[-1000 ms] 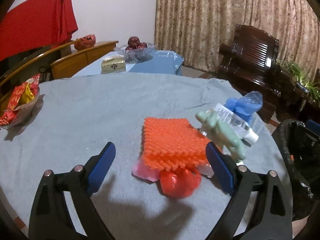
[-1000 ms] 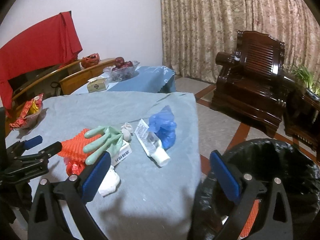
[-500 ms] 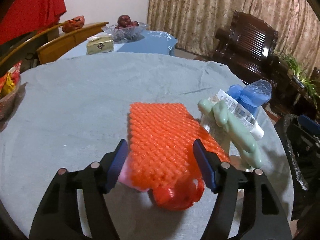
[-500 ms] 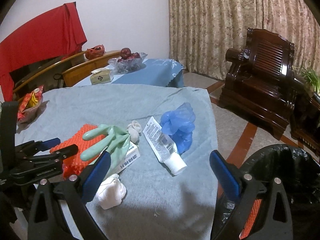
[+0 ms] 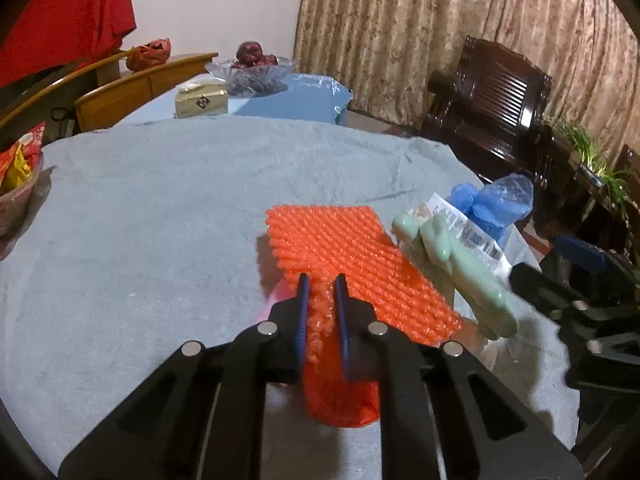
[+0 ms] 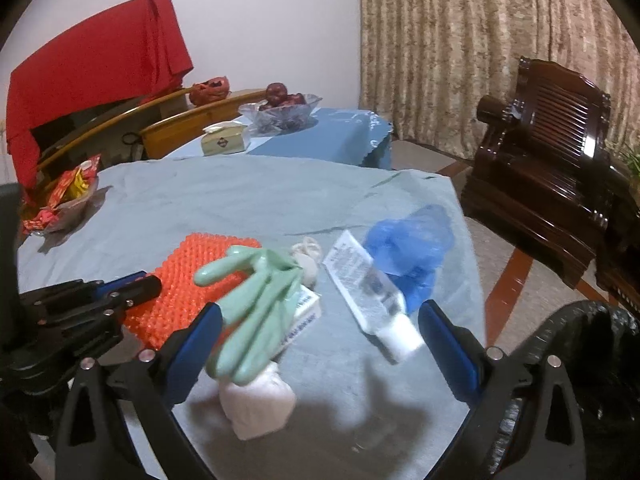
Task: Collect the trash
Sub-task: 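Grasp the second green rubber glove with the right gripper while the left gripper holds the net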
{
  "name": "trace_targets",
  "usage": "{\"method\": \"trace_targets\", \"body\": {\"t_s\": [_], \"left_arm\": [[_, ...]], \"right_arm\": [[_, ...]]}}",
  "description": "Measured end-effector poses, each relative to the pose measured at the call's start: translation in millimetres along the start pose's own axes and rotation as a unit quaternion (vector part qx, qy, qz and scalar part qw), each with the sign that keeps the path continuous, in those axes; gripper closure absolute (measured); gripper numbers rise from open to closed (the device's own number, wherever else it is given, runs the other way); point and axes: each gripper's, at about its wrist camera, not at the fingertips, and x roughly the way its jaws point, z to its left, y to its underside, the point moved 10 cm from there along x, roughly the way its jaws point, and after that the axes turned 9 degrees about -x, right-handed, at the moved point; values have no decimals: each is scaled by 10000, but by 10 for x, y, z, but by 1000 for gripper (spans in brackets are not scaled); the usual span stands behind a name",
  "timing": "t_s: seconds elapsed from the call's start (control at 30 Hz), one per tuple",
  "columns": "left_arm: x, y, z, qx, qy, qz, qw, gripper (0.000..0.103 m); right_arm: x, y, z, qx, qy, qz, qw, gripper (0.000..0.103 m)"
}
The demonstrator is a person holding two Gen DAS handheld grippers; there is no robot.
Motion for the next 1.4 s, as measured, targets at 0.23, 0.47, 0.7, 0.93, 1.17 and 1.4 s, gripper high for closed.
{"method": "trace_targets", "body": {"t_s": [0.23, 0.47, 0.7, 0.93, 1.17, 1.4], "left_arm": [[-134, -98, 158, 7, -129, -197, 9997, 91], [-134, -81, 262, -16, -174, -169, 9997, 91], [-153, -102, 231, -22, -114, -197, 9997, 91], [-230, -164, 136, 17, -50, -305, 9995, 91], [-401, -263, 4, 39, 72, -451, 9989, 91], [-625, -312, -200, 83, 249, -591, 9979, 91]], "right_arm": [[187, -57, 187, -24, -185, 87, 9998, 14], [451, -41, 315, -42, -244, 322, 9992, 22], [562, 4, 383, -103, -454, 596, 9971, 72], [311, -90, 301, 50, -665, 341, 9972, 85], [-17, -183, 243, 133, -830, 58, 9964, 86], [-391, -302, 161, 256, -930, -269, 9950, 86]]}}
